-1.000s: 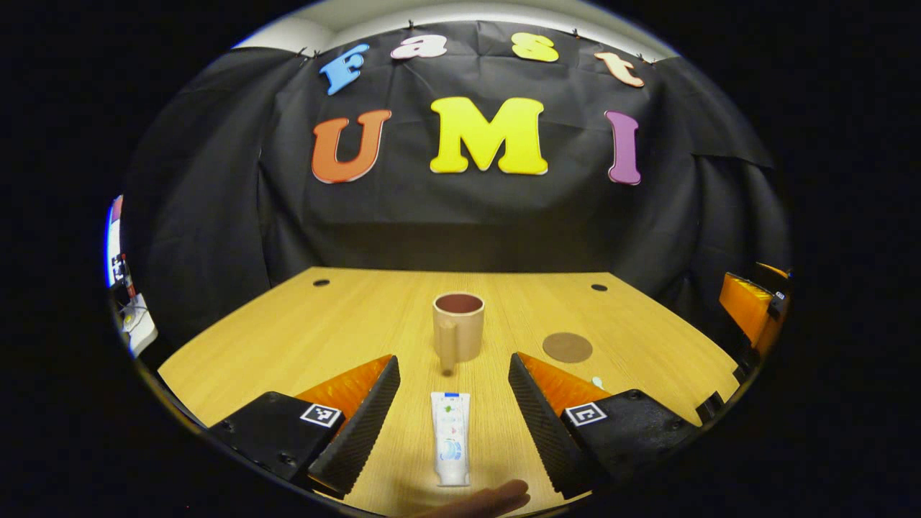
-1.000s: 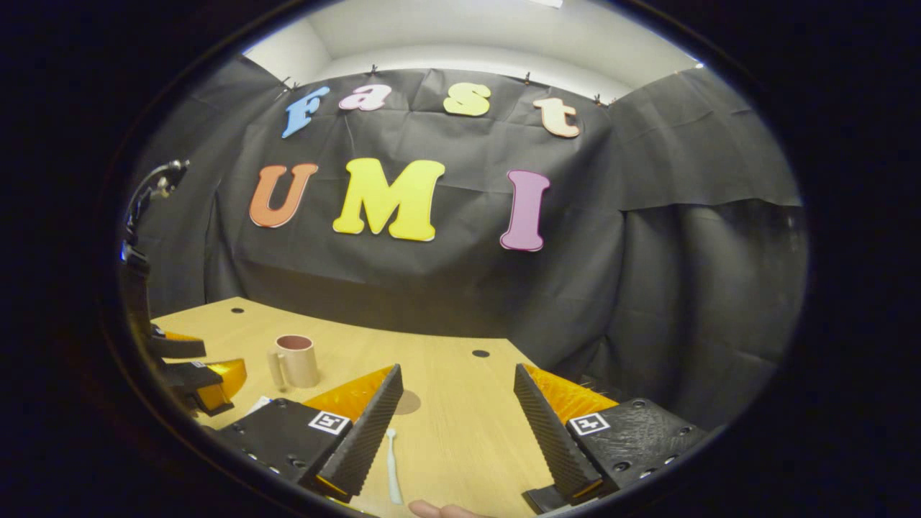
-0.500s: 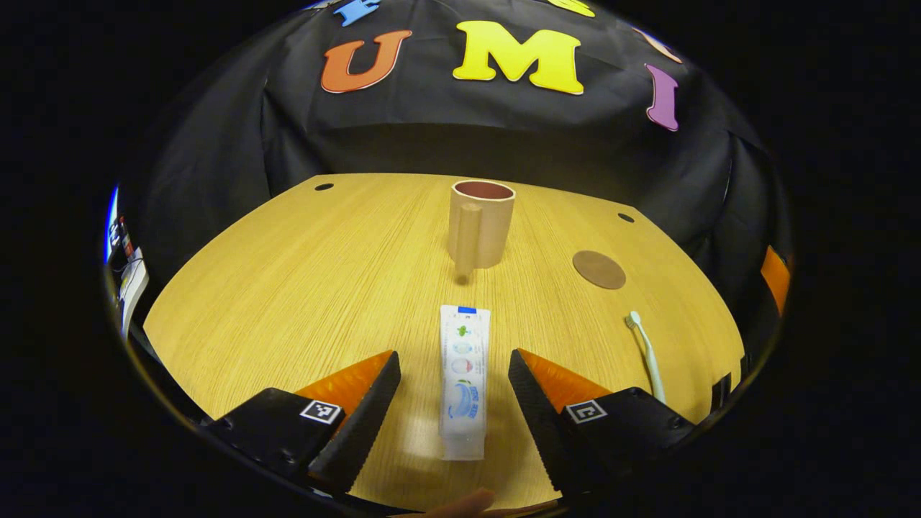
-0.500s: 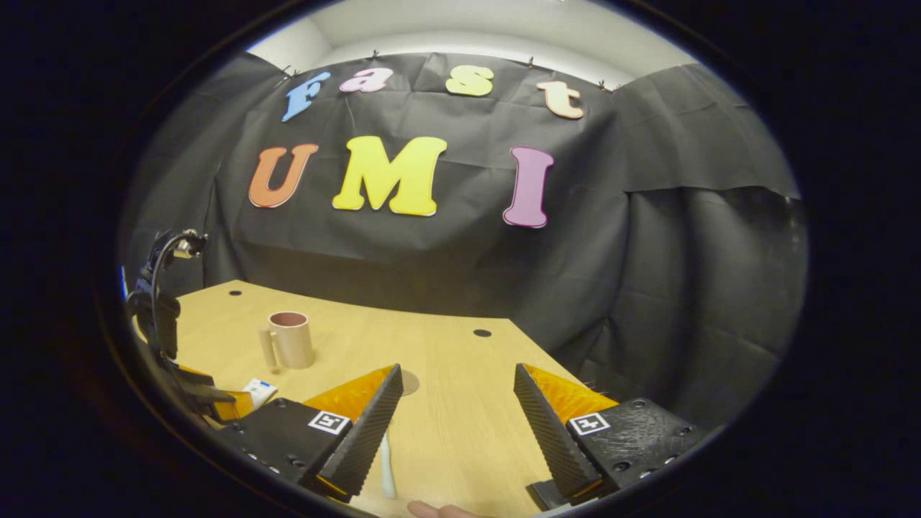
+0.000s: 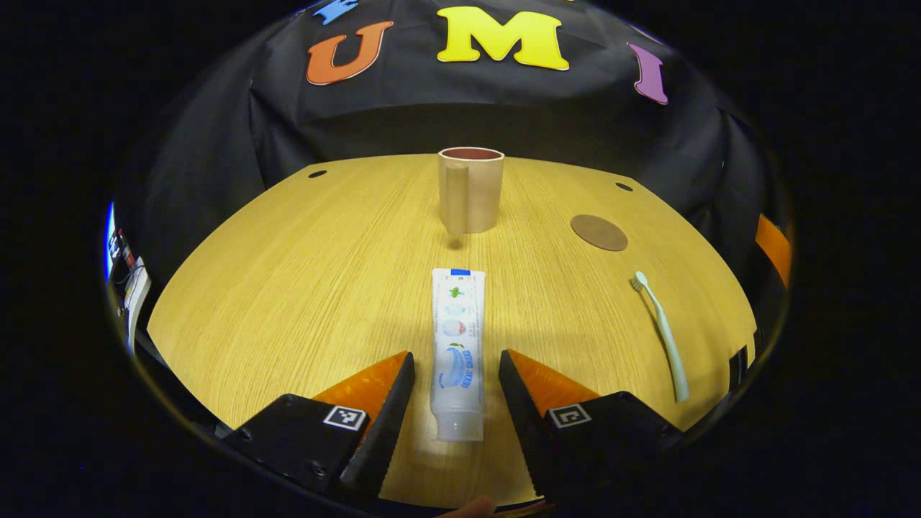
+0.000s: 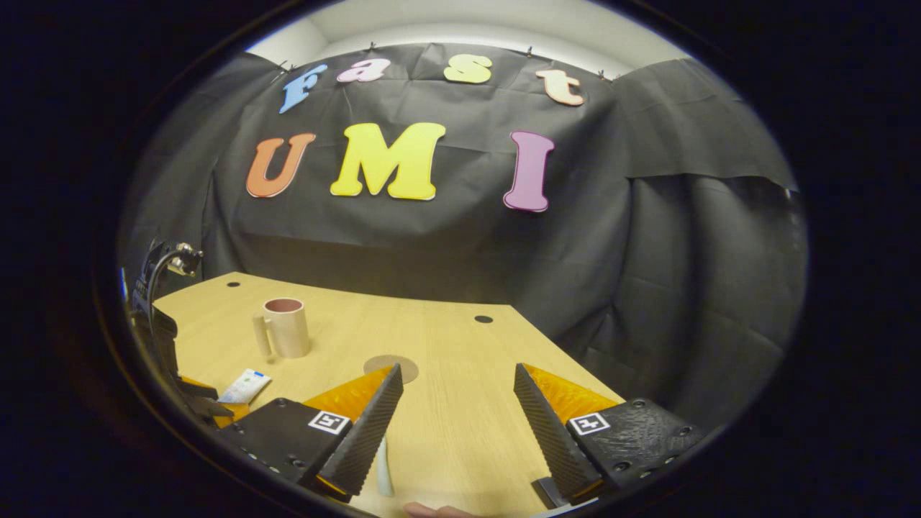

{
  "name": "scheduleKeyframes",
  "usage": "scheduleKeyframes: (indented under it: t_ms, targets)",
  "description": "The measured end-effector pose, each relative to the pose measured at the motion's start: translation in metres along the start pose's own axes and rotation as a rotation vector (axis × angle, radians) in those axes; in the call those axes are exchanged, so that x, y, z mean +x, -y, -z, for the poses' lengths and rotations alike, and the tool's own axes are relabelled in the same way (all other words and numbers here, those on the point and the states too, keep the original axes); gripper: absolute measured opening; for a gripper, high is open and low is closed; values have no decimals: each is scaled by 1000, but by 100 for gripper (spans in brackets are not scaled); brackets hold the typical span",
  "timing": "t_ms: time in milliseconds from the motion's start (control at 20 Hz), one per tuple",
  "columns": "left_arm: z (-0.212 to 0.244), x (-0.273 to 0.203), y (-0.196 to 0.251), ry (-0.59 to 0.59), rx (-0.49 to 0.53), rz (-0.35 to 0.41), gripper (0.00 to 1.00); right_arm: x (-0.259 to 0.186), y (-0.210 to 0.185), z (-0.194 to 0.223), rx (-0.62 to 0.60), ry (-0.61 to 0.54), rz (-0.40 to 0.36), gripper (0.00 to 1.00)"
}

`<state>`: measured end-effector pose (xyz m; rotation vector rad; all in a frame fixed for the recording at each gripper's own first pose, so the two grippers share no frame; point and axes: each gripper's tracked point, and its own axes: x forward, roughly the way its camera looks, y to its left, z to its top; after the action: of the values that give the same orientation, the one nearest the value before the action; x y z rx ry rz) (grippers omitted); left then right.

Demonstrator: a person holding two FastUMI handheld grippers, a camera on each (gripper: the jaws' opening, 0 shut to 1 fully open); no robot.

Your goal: Put the toothbrush and toothpaste on the desktop into the cup, then pick up the cup and place it on the coaster on the desktop.

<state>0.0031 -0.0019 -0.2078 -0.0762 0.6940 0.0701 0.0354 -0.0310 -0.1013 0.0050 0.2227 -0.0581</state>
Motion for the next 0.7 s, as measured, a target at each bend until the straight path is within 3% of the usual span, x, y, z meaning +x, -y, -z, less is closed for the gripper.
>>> scheduleKeyframes:
  t_ms: [50,300,400,500,600,700]
  targets:
    - [0,-1,3,0,9,8,81,2,-1,3,3,-10,-2,95]
    - [4,4,3,-13,11,11,66,10,-5,18,2,-54,-10,95]
    - [4,4,-1,-13,7,6,67,14,-10,26,-12,-77,-19,95]
    - [4,5,-5,-12,-8,4,47,18,-15,34,-35,-101,-24,95]
    - [4,5,-5,-10,14,10,51,23,-25,44,-60,-126,-42,95]
    - [2,5,-5,-1,6,14,44,28,-36,55,-87,-157,-70,95]
